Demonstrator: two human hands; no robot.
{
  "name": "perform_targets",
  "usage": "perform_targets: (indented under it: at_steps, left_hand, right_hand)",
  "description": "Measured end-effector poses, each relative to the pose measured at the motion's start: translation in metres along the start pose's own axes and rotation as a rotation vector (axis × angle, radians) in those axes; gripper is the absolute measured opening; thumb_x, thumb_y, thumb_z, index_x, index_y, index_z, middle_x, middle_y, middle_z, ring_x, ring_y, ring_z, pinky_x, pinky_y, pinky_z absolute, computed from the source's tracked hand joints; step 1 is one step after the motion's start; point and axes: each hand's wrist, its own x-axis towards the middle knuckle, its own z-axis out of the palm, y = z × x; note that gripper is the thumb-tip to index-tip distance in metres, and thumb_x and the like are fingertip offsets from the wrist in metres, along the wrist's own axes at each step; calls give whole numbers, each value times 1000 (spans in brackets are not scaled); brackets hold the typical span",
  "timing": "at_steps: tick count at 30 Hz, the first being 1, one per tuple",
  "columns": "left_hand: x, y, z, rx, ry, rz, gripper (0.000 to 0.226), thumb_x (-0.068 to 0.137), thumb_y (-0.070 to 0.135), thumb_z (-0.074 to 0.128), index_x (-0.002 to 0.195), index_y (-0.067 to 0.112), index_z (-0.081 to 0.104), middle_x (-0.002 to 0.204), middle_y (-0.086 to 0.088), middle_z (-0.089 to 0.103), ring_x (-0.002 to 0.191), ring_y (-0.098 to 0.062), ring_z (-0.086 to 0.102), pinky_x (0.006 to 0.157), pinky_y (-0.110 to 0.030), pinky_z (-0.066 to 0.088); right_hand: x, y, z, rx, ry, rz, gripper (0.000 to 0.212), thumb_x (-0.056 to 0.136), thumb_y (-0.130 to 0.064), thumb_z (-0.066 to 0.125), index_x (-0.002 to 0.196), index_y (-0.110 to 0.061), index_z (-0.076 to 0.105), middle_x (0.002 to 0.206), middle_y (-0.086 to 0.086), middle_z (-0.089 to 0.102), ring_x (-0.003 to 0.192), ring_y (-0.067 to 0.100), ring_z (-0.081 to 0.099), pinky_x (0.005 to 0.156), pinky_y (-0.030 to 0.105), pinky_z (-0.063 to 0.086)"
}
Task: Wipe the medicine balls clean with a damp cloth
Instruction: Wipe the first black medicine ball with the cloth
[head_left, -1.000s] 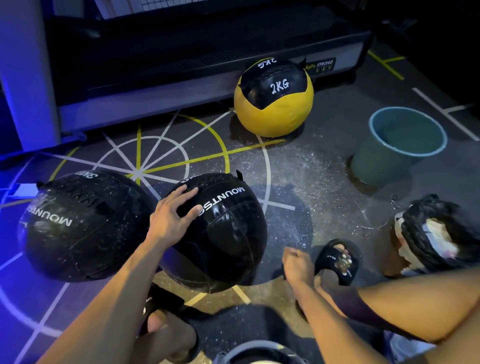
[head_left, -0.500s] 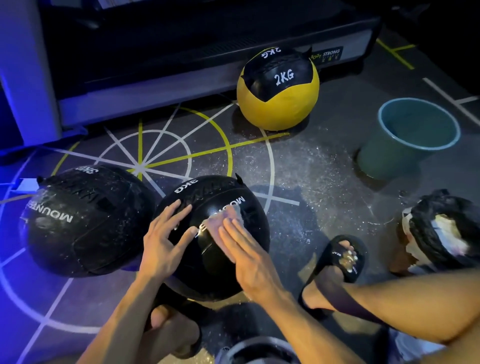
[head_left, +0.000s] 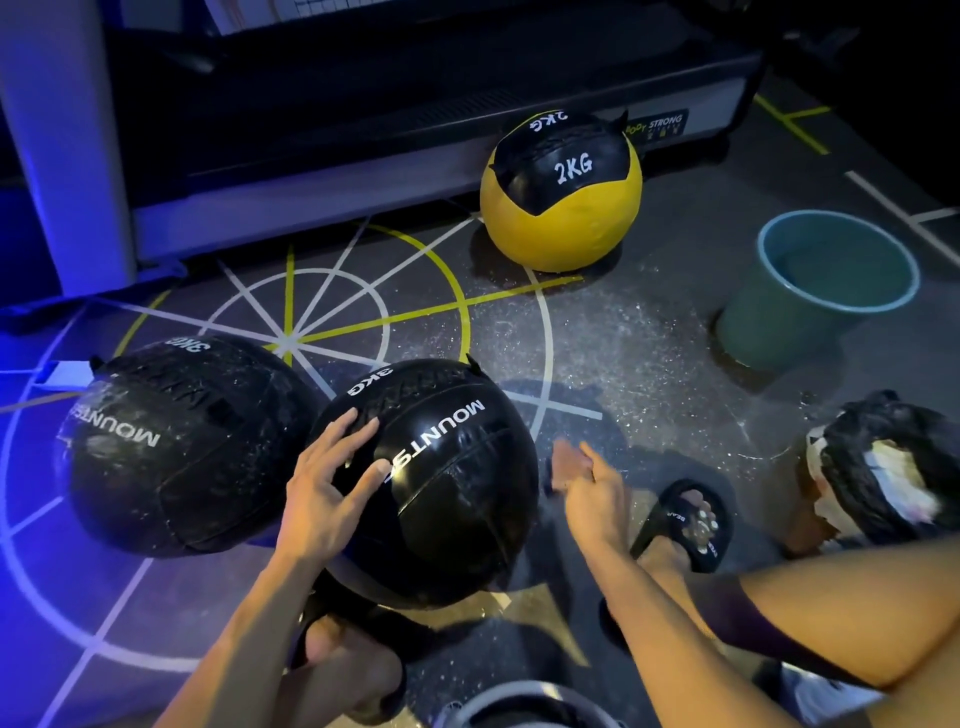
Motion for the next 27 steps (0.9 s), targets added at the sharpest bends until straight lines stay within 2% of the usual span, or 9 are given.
perform_targets:
  at_steps: [3, 7, 10, 12, 14, 17, 19, 24, 27]
  left_hand:
    - [1, 1, 1, -13, -1, 9, 49, 92, 53, 70, 139, 53, 54, 157, 27, 39, 148, -6, 31, 118, -38, 25]
    - [-4, -3, -3, -15, 4, -3, 52, 90, 44, 70, 140, 48, 56, 157, 26, 40, 148, -5, 32, 118, -36, 26]
    - [-13, -5, -9, -34, -3, -14, 52, 88, 42, 72, 137, 49, 56, 155, 29, 40, 146, -1, 32, 116, -30, 24]
    - [-17, -5, -13, -30, -8, -20, 52, 88, 42, 73, 137, 49, 56, 155, 29, 40, 144, 0, 33, 113, -28, 24]
    - [-19, -5, -16, -8, -24, -5, 51, 87, 46, 74, 135, 46, 58, 153, 26, 43, 140, -2, 37, 111, -29, 26]
    - [-20, -3, -23, 87, -73, 26, 53, 84, 56, 77, 131, 37, 62, 146, 16, 48, 132, -13, 45, 104, -33, 33]
    - [-23, 3, -24, 150, -102, 35, 56, 78, 60, 74, 128, 36, 62, 139, 14, 50, 124, -17, 49, 98, -34, 37]
    - [-32, 13, -21, 235, -96, 73, 56, 76, 69, 63, 125, 42, 55, 116, 18, 50, 102, -15, 50, 85, -33, 40]
    - [-36, 10, -26, 230, -105, 43, 55, 77, 63, 68, 126, 46, 50, 114, 26, 46, 101, -12, 49, 83, -35, 42]
  right_hand:
    - [-30, -36, 13, 72, -68, -391, 45, 110, -34, 33, 153, -32, 45, 108, 1, 69, 77, 21, 62, 71, 21, 53]
    - [-68, -19, 42, -240, -216, -1013, 54, 99, -5, 34, 152, -7, 44, 156, 5, 48, 146, 19, 41, 122, 27, 29]
    - [-28, 4, 20, -117, -124, -575, 40, 104, -11, 46, 137, -21, 64, 133, -4, 64, 113, 8, 60, 103, 14, 39]
    - [6, 4, -7, 10, -36, 24, 28, 105, -27, 52, 111, -19, 77, 100, 4, 75, 86, 20, 68, 81, 29, 52]
    - [25, -2, -28, 154, 0, 228, 25, 103, -28, 55, 101, -14, 76, 75, 6, 67, 66, 22, 60, 64, 32, 50]
    - [24, -19, -31, 135, 31, 59, 24, 104, -32, 56, 106, -19, 76, 100, 10, 75, 84, 26, 65, 75, 31, 49]
    - [8, -29, -12, 21, -7, -146, 35, 107, -23, 47, 136, -25, 65, 134, 8, 67, 117, 29, 64, 96, 34, 50]
    - [-51, -26, 39, -167, -218, -865, 63, 106, -3, 40, 162, -24, 18, 168, -10, 15, 155, 4, 8, 125, 24, 17]
    - [-14, 3, 27, -148, -239, -618, 49, 107, -4, 42, 155, -13, 41, 157, 1, 42, 146, 15, 41, 119, 26, 33]
